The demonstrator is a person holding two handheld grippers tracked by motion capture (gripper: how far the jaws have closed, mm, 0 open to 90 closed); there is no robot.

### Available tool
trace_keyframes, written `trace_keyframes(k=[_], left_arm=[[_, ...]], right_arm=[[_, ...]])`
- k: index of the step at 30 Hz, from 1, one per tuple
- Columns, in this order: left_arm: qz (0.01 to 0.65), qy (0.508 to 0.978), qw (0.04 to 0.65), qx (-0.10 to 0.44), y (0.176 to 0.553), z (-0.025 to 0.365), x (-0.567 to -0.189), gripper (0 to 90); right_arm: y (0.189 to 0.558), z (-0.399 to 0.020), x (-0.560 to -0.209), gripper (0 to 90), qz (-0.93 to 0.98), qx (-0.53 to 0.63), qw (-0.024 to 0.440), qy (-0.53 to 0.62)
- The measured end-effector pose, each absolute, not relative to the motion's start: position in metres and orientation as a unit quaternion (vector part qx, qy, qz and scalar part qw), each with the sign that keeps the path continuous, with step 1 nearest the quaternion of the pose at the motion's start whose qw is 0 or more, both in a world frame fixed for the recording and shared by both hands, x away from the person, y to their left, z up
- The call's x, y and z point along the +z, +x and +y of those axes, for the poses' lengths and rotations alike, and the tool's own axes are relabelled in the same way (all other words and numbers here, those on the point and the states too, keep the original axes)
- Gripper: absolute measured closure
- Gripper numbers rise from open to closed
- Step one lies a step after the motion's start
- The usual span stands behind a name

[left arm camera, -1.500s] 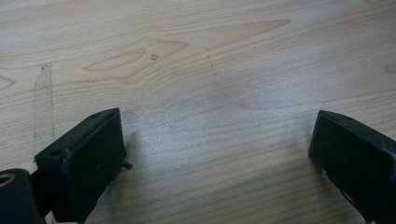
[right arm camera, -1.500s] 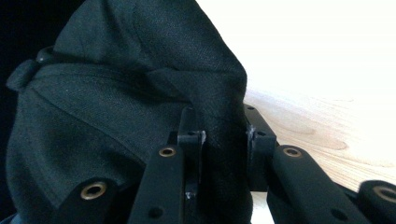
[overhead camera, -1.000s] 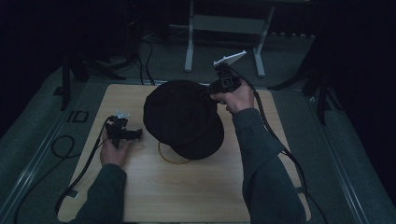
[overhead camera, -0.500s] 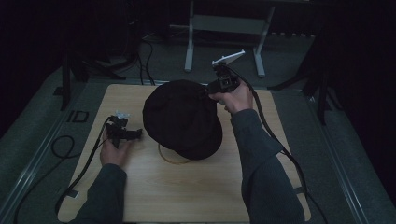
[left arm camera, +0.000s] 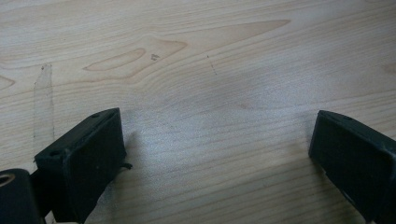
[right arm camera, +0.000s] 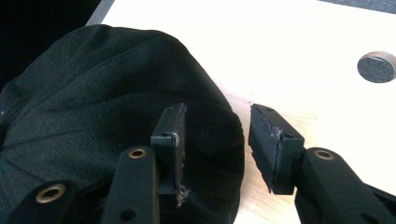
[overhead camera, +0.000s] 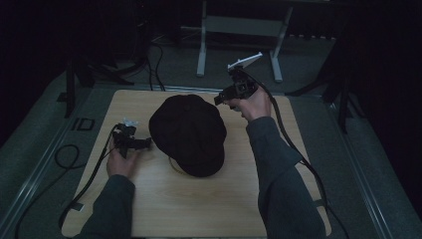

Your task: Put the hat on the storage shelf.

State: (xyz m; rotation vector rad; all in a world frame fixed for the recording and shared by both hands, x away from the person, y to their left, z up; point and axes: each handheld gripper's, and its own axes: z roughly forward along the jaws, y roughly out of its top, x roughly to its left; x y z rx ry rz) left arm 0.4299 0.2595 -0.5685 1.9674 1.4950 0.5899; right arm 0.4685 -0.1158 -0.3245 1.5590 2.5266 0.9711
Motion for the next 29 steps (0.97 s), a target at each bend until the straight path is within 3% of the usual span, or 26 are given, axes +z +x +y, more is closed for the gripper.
trace_keyframes(k=[20,29], left_arm=[[0.562,0.74,0.296,0.222,0.43,0.259,-0.569,3.1],[0.562,0.74,0.296,0.222,0.43,0.259,-0.569,3.1]], right_arm=[[0.459,-0.115,-0.331,54.4,0.854,0.246,0.021,0.458],[0.458,-0.14,-0.345,54.1,0.85,0.226,0.009,0.476]])
